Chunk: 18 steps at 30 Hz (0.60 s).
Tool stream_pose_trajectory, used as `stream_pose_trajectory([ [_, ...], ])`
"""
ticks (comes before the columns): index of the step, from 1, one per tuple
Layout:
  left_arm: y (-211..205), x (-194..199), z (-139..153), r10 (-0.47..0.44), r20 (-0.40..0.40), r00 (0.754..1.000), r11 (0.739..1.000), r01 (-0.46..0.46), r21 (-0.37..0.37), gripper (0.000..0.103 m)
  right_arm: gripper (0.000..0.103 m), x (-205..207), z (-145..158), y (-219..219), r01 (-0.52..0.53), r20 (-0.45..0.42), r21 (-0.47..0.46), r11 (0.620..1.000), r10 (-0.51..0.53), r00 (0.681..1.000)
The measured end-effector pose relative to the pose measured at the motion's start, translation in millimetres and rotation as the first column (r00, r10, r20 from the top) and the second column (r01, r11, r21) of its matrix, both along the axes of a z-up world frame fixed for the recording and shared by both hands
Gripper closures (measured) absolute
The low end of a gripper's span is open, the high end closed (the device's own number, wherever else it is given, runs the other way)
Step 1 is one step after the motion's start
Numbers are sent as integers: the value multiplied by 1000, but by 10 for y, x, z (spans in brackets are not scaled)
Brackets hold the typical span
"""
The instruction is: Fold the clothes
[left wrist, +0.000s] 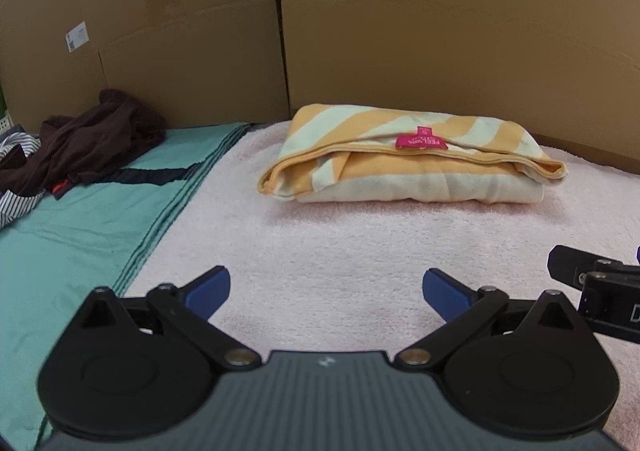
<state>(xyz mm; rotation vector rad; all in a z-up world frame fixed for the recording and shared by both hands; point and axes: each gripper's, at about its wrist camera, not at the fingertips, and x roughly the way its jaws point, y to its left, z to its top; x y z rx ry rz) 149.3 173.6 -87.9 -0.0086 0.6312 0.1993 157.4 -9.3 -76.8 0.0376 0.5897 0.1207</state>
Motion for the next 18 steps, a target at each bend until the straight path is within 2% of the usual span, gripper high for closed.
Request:
stream_pose_trajectory([
  [13,66,168,-81,-17,-10,1000,999,17,-27,1,2,141,-91,52,9,3,-10,1000,-9,1000],
  [18,142,209,-115,-27,-27,999,997,25,-78,1,2,176,-126,69,6,-2,7,1000,-6,1000],
])
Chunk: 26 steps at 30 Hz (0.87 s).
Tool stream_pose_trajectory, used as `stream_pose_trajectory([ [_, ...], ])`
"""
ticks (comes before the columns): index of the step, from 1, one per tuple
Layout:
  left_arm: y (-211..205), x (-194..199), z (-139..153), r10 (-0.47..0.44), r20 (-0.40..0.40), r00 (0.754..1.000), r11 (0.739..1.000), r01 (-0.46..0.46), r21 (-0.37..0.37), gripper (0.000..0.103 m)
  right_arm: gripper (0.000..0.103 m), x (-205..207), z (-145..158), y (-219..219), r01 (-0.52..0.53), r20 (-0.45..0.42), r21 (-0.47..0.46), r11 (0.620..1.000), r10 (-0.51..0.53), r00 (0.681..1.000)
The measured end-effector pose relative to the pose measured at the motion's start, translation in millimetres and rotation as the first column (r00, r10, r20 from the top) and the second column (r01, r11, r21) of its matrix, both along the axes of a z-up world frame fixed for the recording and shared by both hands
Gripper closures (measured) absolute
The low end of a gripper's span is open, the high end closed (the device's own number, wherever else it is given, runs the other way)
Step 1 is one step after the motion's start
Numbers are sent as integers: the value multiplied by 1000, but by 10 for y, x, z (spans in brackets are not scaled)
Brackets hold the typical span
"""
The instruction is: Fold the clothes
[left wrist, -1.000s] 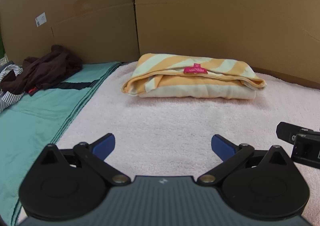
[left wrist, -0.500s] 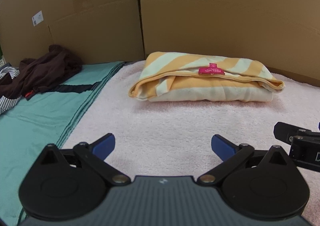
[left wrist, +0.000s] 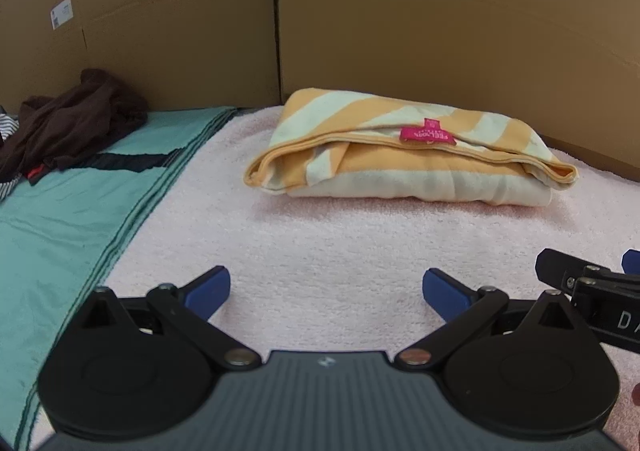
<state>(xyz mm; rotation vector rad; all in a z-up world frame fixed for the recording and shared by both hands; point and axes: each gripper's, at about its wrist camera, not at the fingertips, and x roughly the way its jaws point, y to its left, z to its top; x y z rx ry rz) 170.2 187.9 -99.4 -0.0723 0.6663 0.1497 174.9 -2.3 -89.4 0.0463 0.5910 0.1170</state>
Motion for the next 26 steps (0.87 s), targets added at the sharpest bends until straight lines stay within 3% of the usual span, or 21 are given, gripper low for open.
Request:
stream_pose_trajectory([
  [13,122,19,12,-25,0,1000,995,25,-96,1,2,36,-40,-63,-26,6,100,995,25,1000],
  [19,-28,-96,105,4,114,993,999,-8,31,1,2,20,-5,-76,-17,37,106,994,13,999],
  [26,-24,-57,61,-6,80,997,999,3,34,1,2,48,-49,-116,-9,26,108,994,6,1000],
])
